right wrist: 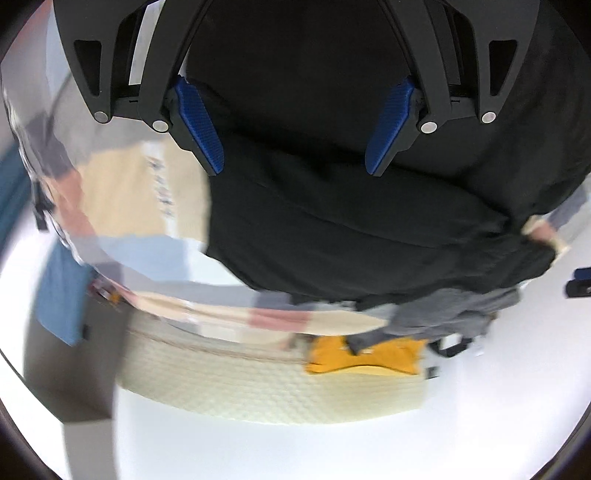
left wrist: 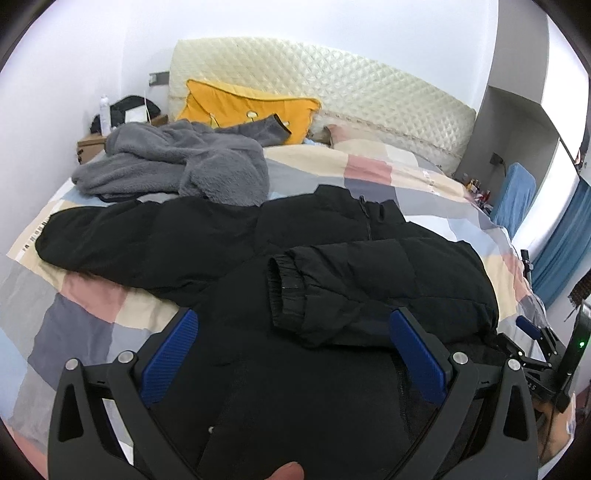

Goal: Fold large clothes

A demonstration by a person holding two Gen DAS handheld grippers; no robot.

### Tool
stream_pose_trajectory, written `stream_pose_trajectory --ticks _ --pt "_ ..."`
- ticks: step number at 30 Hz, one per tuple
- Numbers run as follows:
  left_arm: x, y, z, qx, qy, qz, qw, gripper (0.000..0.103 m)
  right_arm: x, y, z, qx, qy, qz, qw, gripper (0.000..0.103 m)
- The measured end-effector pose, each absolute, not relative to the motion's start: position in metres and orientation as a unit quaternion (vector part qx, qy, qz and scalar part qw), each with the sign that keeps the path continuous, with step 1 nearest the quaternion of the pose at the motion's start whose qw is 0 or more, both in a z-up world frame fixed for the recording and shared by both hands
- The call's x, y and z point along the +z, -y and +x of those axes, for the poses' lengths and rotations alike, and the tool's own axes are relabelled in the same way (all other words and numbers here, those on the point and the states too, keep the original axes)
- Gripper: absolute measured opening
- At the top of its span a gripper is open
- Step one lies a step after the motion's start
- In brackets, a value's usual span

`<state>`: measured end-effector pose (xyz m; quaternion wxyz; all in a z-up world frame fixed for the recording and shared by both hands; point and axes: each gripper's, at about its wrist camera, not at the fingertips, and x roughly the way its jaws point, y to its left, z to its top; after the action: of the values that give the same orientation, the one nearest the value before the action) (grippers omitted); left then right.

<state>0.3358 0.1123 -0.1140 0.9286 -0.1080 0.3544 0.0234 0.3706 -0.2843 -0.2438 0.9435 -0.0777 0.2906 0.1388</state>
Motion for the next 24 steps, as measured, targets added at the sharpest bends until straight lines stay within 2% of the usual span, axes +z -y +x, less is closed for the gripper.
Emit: stream_pose_trajectory --ticks 7,12,17,20,24 --pt "-0.124 -0.103 0.366 0.017 -0.39 -0.062 0.919 0.102 -0.265 0.323 0.399 0.1 -0.354 0.009 0.93 0.078" --pt "-0.153 -0.112 0.397 0.016 -0.428 -0.089 0.899 0.101 -0.285 0.336 0.409 0.081 -0.385 0.033 0.919 0.079" --pt "-0.186 -0.109 0.423 0.008 -0.466 -0.109 0.878 0.095 -0.304 0.335 0.427 0.064 -0.407 0.024 0.911 0.08" --pt "-0.203 -0.103 0.435 0.007 -0.485 -0.107 0.868 0.09 -0.312 0.33 0.436 0.065 -0.413 0.014 0.908 0.08" --pt "-0.22 -0.097 0.448 0.015 -0.496 -0.094 0.863 0.074 -0.312 0.328 0.443 0.065 -0.398 0.01 0.915 0.08"
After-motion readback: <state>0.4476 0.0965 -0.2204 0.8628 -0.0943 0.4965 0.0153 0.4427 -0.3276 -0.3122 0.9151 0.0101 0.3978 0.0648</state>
